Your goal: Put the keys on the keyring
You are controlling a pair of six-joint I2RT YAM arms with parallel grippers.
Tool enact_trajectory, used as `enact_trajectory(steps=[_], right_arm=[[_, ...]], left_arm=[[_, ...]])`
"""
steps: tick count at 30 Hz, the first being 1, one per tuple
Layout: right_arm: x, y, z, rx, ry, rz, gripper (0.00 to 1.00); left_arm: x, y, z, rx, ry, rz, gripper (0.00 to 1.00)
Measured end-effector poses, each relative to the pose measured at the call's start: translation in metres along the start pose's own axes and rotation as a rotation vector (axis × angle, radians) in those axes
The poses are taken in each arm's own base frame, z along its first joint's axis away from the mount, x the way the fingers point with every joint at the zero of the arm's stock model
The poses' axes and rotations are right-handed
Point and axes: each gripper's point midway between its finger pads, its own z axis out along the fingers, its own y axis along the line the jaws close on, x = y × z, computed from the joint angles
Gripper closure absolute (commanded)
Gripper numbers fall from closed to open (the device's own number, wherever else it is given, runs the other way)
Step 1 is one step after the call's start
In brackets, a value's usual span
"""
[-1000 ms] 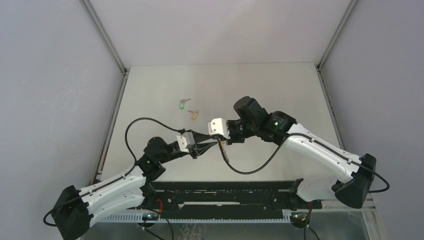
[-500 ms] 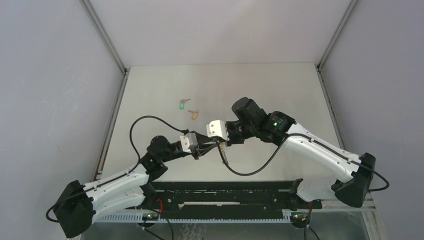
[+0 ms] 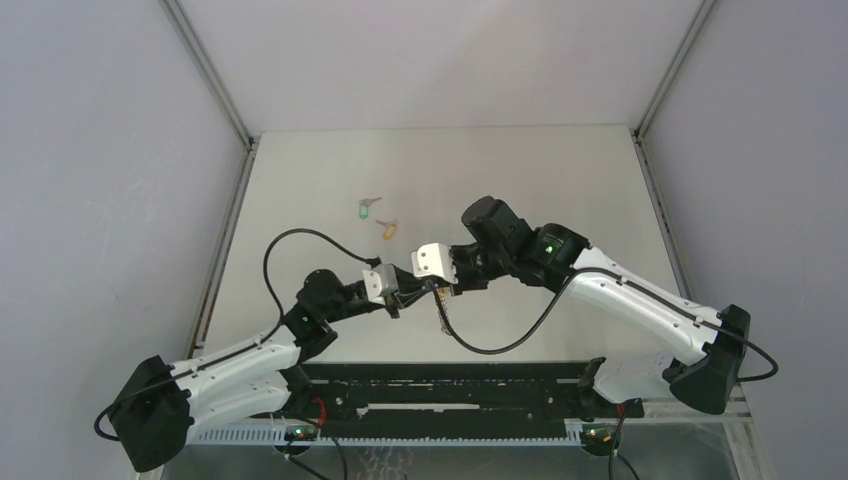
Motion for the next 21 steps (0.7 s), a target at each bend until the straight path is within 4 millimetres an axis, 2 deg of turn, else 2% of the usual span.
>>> enact_trajectory(steps=[3, 7, 14, 18, 21], right_arm=[[0.0, 0.002, 0.0, -0.005, 0.003, -0.001, 1.0], [0.001, 0.003, 0.0, -0.008, 0.007, 0.0, 1.0], [-0.004, -0.001, -0.003, 0.014, -0.017, 0.012, 0.78], [-0.013, -0.008, -0.02, 0.076, -0.104, 0.033, 0.68], [-0.018, -0.009, -0.037, 0.126, -0.201, 0.058, 0.65]], left_arm=[[0.001, 0.0, 0.0, 0.002, 0.003, -0.002, 0.99], [0.002, -0.001, 0.001, 0.009, 0.005, -0.002, 1.0], [-0.003, 0.002, 0.0, -0.01, -0.009, 0.014, 1.0], [-0.019, 0.007, -0.002, -0.041, -0.061, 0.042, 1.0], [-0.032, 0.01, -0.003, -0.06, -0.105, 0.065, 1.0]])
